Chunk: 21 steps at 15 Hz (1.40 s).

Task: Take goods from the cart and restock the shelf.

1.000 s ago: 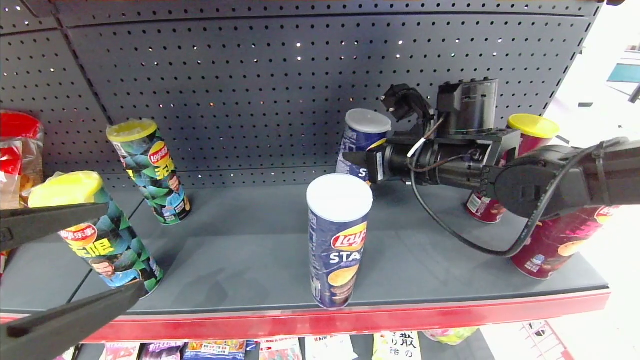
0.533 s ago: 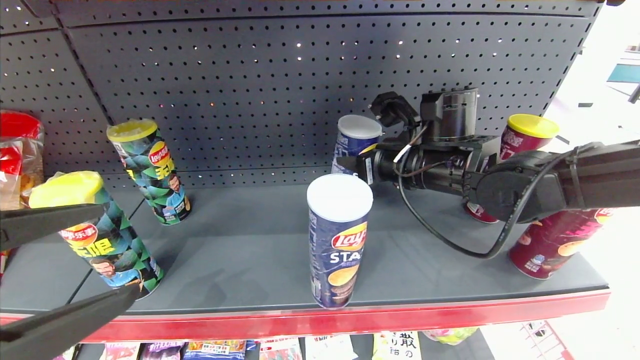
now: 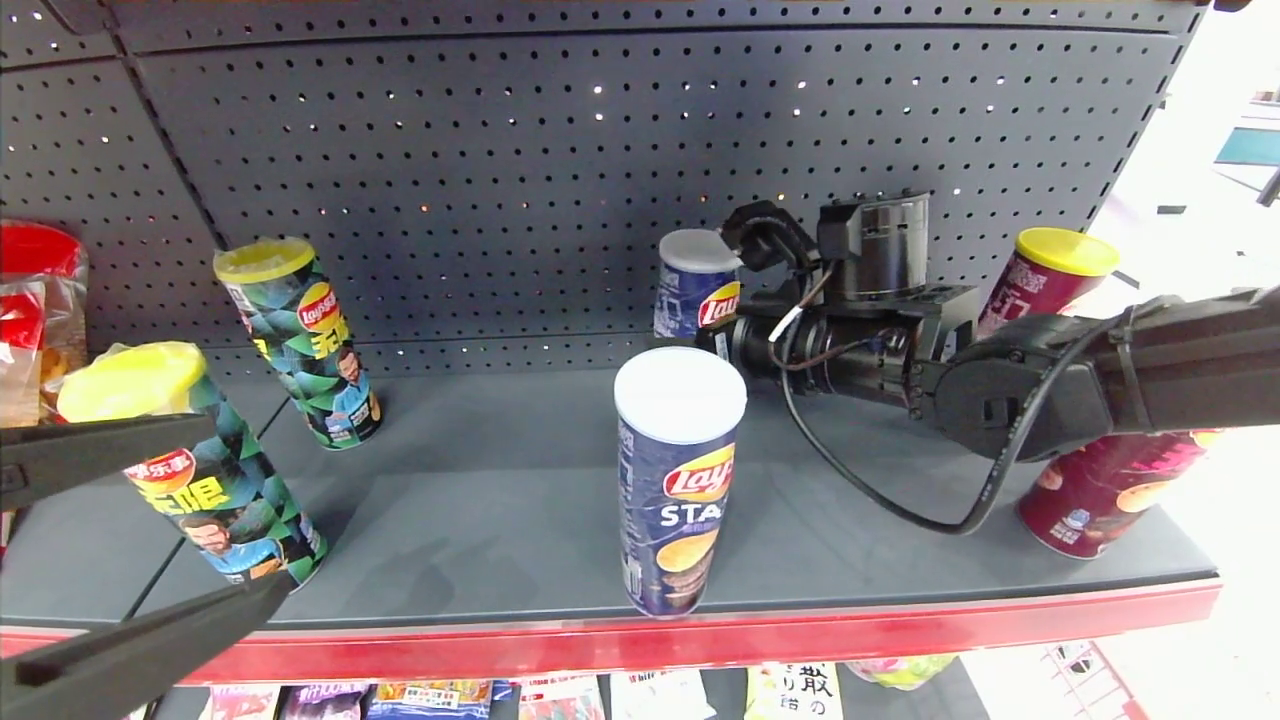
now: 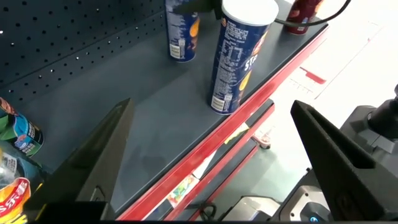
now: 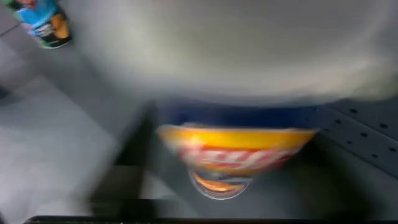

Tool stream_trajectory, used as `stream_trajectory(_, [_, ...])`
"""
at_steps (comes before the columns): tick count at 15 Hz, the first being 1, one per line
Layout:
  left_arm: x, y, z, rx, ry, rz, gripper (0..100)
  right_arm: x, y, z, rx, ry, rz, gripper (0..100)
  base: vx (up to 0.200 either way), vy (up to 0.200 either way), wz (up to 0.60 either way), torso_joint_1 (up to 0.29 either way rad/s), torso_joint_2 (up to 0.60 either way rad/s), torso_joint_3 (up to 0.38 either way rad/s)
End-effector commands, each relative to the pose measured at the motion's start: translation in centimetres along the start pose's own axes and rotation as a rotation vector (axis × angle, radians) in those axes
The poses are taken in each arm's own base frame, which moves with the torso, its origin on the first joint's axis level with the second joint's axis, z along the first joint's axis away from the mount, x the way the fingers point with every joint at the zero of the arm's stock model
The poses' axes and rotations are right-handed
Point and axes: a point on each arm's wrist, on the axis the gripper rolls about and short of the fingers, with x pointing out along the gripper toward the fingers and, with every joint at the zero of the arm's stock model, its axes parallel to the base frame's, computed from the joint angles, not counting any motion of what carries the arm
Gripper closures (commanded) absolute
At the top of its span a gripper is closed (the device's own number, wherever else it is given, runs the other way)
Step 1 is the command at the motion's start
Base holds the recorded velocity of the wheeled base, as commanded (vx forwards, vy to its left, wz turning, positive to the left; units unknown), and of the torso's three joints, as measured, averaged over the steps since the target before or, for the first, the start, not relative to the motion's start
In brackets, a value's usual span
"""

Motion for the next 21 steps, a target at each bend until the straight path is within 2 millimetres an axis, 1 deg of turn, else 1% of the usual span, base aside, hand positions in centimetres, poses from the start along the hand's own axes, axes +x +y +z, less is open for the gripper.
stream_trajectory(1, [0.1, 0.0, -0.2, -0.001, 0.007, 0.002, 0, -0.7, 0.2, 0.5, -0.001, -0.016, -0.005, 0, 0.0, 0.0, 0.0, 0.0, 0.0, 0.0])
stream_trajectory(2, [0.1, 0.0, -0.3, -0.001, 0.01, 0.002, 0, -1.0, 0.2, 0.7, 0.0, -0.02, -0.012, 0, 0.0, 0.0, 0.0, 0.0, 0.0, 0.0])
stream_trajectory(3, [0.1, 0.0, -0.5, 0.001, 0.023, 0.008, 0, -2.1, 0.3, 1.2, 0.003, -0.034, -0.036, 0, 0.0, 0.0, 0.0, 0.0, 0.0, 0.0])
stream_trajectory(5, [0.1, 0.0, -0.8, 0.001, 0.05, 0.008, 0, -3.5, 0.3, 1.7, 0.003, -0.05, -0.053, 0, 0.0, 0.0, 0.0, 0.0, 0.0, 0.0])
stream_trajectory(7, [-0.8, -0.1, -1.8, 0.018, 0.09, 0.007, 0, -5.4, 0.3, 1.8, 0.005, -0.054, -0.079, 0, 0.0, 0.0, 0.0, 0.0, 0.0, 0.0])
stream_trajectory(9, [-2.2, -0.2, -3.2, 0.036, 0.108, 0.005, 0, -7.4, 0.4, 1.7, 0.025, -0.056, -0.088, 0, 0.0, 0.0, 0.0, 0.0, 0.0, 0.0])
stream_trajectory(10, [-3.4, -0.4, -4.4, 0.036, 0.118, 0.005, 0, -8.6, 0.5, 1.7, 0.055, -0.065, -0.091, 0, 0.0, 0.0, 0.0, 0.0, 0.0, 0.0])
stream_trajectory(11, [-4.3, -0.5, -5.3, 0.038, 0.124, 0.007, 0, -9.3, 0.4, 1.8, 0.074, -0.072, -0.101, 0, 0.0, 0.0, 0.0, 0.0, 0.0, 0.0])
stream_trajectory(13, [-6.4, -0.7, -8.1, 0.063, 0.144, 0.026, 0, -10.6, 0.3, 1.9, 0.094, -0.084, -0.137, 0, 0.0, 0.0, 0.0, 0.0, 0.0, 0.0])
stream_trajectory(14, [-7.0, -0.7, -9.1, 0.074, 0.14, 0.038, 0, -11.0, 0.3, 1.9, 0.095, -0.089, -0.137, 0, 0.0, 0.0, 0.0, 0.0, 0.0, 0.0])
stream_trajectory(15, [-7.8, -0.8, -11.1, 0.078, 0.129, 0.066, 0, -11.8, 0.3, 1.6, 0.096, -0.086, -0.14, 0, 0.0, 0.0, 0.0, 0.0, 0.0, 0.0])
stream_trajectory(17, [-8.5, -0.8, -13.4, 0.082, 0.104, 0.132, 0, -13.1, 0.5, 1.1, 0.096, -0.085, -0.14, 0, 0.0, 0.0, 0.0, 0.0, 0.0, 0.0])
stream_trajectory(18, [-8.8, -0.7, -14.1, 0.083, 0.094, 0.156, 0, -13.6, 0.5, 1.0, 0.097, -0.085, -0.141, 0, 0.0, 0.0, 0.0, 0.0, 0.0, 0.0])
stream_trajectory(21, [-10.1, -0.8, -16.7, 0.083, 0.082, 0.245, 0, -15.1, 0.4, 1.3, 0.137, -0.117, -0.142, 0, 0.0, 0.0, 0.0, 0.0, 0.0, 0.0])
